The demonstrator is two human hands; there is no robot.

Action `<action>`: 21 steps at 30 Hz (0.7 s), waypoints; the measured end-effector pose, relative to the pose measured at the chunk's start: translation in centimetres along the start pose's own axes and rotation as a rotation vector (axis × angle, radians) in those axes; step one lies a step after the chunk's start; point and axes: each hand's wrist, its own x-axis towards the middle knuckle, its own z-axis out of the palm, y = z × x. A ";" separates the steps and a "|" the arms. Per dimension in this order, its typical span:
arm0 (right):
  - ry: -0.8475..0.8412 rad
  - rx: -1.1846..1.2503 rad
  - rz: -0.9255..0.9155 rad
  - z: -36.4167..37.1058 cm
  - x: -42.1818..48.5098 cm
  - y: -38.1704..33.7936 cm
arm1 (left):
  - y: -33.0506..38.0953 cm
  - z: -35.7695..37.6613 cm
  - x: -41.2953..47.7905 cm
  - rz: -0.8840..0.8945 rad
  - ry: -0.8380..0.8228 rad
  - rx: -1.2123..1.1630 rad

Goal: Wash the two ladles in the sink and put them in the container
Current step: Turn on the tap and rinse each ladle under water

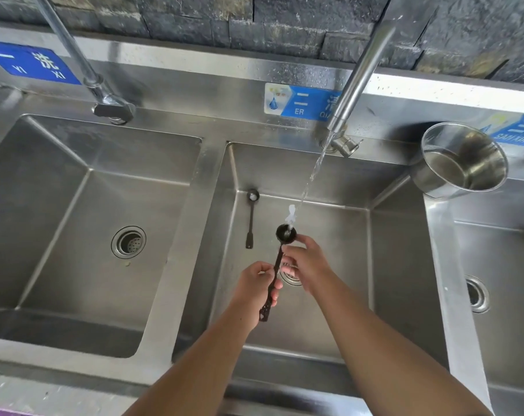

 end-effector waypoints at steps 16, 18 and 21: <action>-0.008 0.202 -0.038 2.4 0.0 -2.4 | 2.4 0.6 1.3 0.083 -0.201 -0.093; 0.058 0.126 -0.071 2.6 0.2 -2.1 | 3.3 1.2 1.9 0.081 -0.180 -0.066; 0.091 0.145 -0.079 2.1 0.6 -2.9 | 4.0 1.6 2.5 0.066 -0.165 -0.033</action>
